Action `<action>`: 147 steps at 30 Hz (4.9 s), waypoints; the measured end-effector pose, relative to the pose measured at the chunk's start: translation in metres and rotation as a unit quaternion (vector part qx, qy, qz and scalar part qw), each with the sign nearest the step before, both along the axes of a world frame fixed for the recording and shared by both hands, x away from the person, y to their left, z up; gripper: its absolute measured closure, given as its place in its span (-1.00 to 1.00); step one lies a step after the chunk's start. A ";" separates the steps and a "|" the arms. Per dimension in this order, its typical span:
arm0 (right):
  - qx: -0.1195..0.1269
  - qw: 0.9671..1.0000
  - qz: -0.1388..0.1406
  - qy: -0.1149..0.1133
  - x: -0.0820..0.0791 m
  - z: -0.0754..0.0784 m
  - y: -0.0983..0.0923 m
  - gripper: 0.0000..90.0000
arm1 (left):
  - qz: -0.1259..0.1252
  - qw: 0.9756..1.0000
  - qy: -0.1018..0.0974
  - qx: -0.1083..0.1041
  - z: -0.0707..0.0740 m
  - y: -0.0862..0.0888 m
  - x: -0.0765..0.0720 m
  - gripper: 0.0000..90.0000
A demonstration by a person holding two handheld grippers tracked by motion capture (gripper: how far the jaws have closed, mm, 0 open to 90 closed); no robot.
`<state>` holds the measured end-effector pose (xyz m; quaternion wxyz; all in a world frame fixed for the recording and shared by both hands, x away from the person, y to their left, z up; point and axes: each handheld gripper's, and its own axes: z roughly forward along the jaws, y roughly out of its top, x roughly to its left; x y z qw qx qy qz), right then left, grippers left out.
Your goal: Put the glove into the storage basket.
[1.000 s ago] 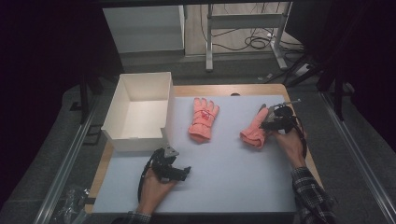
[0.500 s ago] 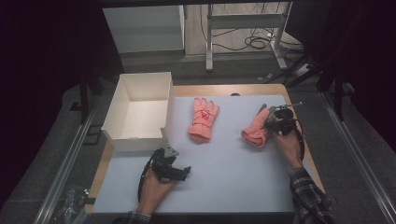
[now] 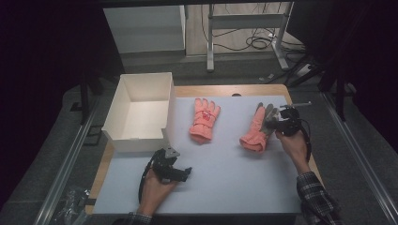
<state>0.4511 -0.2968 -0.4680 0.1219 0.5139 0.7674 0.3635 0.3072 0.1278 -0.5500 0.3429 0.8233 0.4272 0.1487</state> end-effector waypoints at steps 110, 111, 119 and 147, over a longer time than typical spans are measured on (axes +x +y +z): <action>-0.071 0.981 0.180 0.001 0.075 -0.040 0.222 0.38 | 0.000 1.000 0.000 0.000 0.000 0.000 0.000 -0.97; -0.070 0.981 0.179 0.002 0.075 -0.040 0.222 0.58 | 0.000 1.000 0.000 0.000 0.000 0.000 0.000 -0.97; -0.088 0.981 0.170 -0.020 0.066 -0.036 0.223 0.91 | 0.000 1.000 0.000 0.000 0.000 0.000 0.000 -0.97; -0.005 0.974 0.222 -0.035 0.024 0.038 0.187 0.91 | -0.001 1.000 0.000 0.001 0.000 0.000 0.000 -0.97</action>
